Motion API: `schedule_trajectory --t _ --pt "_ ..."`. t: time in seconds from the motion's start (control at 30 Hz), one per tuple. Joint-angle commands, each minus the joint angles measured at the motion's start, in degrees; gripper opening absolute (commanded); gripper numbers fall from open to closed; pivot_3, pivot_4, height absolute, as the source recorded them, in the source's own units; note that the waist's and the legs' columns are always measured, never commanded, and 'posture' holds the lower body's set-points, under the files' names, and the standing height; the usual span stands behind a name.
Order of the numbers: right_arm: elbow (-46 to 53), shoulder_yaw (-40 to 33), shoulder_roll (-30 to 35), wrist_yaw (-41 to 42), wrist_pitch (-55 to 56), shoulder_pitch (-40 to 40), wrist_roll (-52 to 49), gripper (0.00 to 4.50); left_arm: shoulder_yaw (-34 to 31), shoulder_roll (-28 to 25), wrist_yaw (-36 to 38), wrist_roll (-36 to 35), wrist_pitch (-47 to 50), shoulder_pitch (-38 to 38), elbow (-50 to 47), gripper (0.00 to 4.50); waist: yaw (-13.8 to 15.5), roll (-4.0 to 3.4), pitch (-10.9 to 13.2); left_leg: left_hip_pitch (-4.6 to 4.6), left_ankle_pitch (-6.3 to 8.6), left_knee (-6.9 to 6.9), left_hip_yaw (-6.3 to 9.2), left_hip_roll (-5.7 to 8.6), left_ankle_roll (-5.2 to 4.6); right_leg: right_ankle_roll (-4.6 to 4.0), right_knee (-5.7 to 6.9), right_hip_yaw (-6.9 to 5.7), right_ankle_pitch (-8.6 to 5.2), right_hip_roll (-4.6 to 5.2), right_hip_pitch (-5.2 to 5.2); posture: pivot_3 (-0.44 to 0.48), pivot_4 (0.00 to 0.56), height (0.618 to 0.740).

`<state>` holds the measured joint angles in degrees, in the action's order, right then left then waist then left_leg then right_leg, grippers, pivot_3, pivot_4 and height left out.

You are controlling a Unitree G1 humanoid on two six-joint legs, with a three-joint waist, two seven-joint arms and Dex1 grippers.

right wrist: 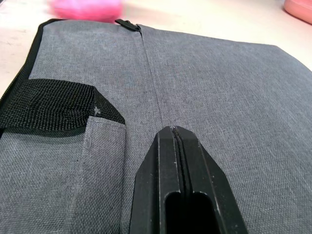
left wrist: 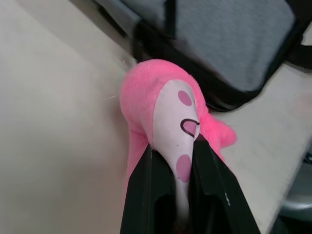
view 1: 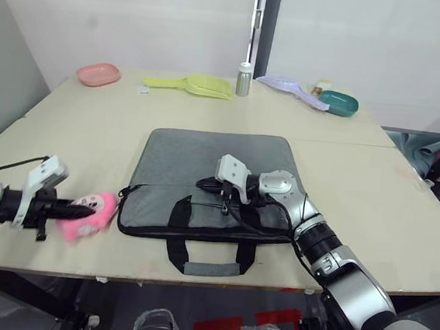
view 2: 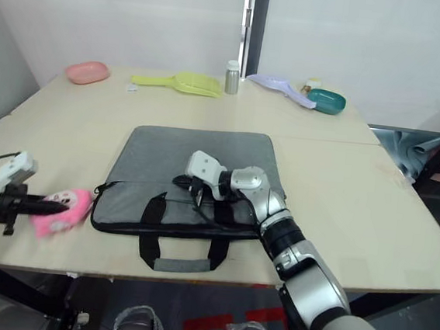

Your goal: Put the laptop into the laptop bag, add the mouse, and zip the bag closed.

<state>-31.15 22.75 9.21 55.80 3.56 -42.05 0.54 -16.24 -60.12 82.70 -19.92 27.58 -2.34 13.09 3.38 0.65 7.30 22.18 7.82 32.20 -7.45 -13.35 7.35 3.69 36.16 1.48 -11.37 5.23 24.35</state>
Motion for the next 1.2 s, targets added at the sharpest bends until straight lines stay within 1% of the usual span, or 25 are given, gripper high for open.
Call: schedule_trajectory --t 0.03,0.23,0.33,0.47,0.57,0.7,0.93,1.0,1.1,1.2 --pt "-4.1 1.2 0.4 -0.1 -2.5 1.8 2.5 0.0 -3.3 -1.3 -0.6 -3.0 4.2 5.3 -8.8 0.02 -0.1 0.03 0.0 -0.06 0.0 -0.07 -0.01 0.0 0.0 0.0 -0.06 0.0 0.0 -0.01 -0.05 0.0 0.15 0.74" --pt "-4.8 1.0 -0.2 -0.3 -2.5 1.3 2.3 0.0 -5.8 -0.6 -1.6 -6.8 8.1 14.2 -19.9 0.02 -0.8 0.0 0.0 -0.11 0.0 -0.27 -0.1 -0.01 0.0 0.0 -0.37 0.04 0.0 -0.06 -0.09 0.0 0.15 0.74" --pt "-5.1 1.0 -0.4 -0.5 -2.7 1.4 2.3 0.0 -6.7 -0.6 -0.5 -7.9 8.5 19.1 -23.9 0.02 -1.0 -0.03 -0.1 -0.12 0.0 -0.32 -0.14 -0.02 0.01 0.0 -0.49 0.07 0.0 -0.09 -0.12 0.0 0.15 0.74" --pt "-5.1 0.9 -0.6 -0.8 -3.1 1.6 2.3 0.0 -7.6 -0.7 0.0 -8.8 8.2 22.8 -26.4 0.02 -1.1 -0.04 -0.1 -0.13 0.0 -0.35 -0.16 -0.03 0.01 0.01 -0.6 0.09 -0.01 -0.1 -0.13 0.0 0.15 0.74" --pt "-4.7 0.7 -0.9 -0.6 -3.9 1.8 1.8 0.0 -7.7 -0.9 0.1 -9.2 8.0 24.1 -27.0 0.02 -1.1 -0.04 -0.1 -0.14 0.01 -0.43 -0.17 -0.03 0.02 0.02 -0.69 0.1 -0.01 -0.14 -0.12 0.0 0.15 0.74" --pt "-4.2 0.9 -0.9 -0.5 -4.2 2.2 1.9 0.0 -6.8 -0.7 -0.9 -9.8 7.5 24.0 -27.1 0.02 -1.1 -0.06 -0.1 -0.15 0.01 -0.51 -0.19 -0.04 0.02 0.02 -0.8 0.12 -0.01 -0.18 -0.12 0.0 0.15 0.74" --pt "-2.9 0.0 -0.7 -0.5 -4.8 2.2 1.3 0.0 -3.5 2.1 -6.7 -8.4 6.2 16.0 -21.8 0.02 -0.9 -0.09 -0.2 -0.16 0.01 -0.52 -0.22 -0.04 0.02 0.02 -0.78 0.13 -0.01 -0.17 -0.12 0.0 0.15 0.74" --pt "-1.6 -1.0 -0.8 -0.5 -5.4 2.1 0.2 0.0 -2.6 2.4 -7.2 -8.3 5.9 14.8 -21.2 0.02 -0.7 -0.13 -0.2 -0.17 0.01 -0.52 -0.22 -0.04 0.02 0.01 -0.74 0.11 -0.01 -0.15 -0.14 0.0 0.15 0.74" --pt "2.3 -4.4 -0.9 0.2 -10.0 1.9 -3.9 0.0 -1.7 2.5 -7.5 -8.0 5.4 14.3 -20.7 0.02 -0.3 -0.13 -0.2 -0.16 0.01 -0.52 -0.21 -0.04 0.02 0.01 -0.73 0.1 0.0 -0.14 -0.15 0.0 0.15 0.74" --pt "12.5 -10.2 2.1 0.5 -18.5 2.2 -10.3 0.74 -1.2 3.4 -8.3 -7.4 4.3 14.3 -19.7 0.0 0.3 -0.15 -0.1 -0.12 0.01 -0.51 -0.21 -0.03 0.02 0.0 -0.74 0.08 0.0 -0.13 -0.16 0.0 0.15 0.74"
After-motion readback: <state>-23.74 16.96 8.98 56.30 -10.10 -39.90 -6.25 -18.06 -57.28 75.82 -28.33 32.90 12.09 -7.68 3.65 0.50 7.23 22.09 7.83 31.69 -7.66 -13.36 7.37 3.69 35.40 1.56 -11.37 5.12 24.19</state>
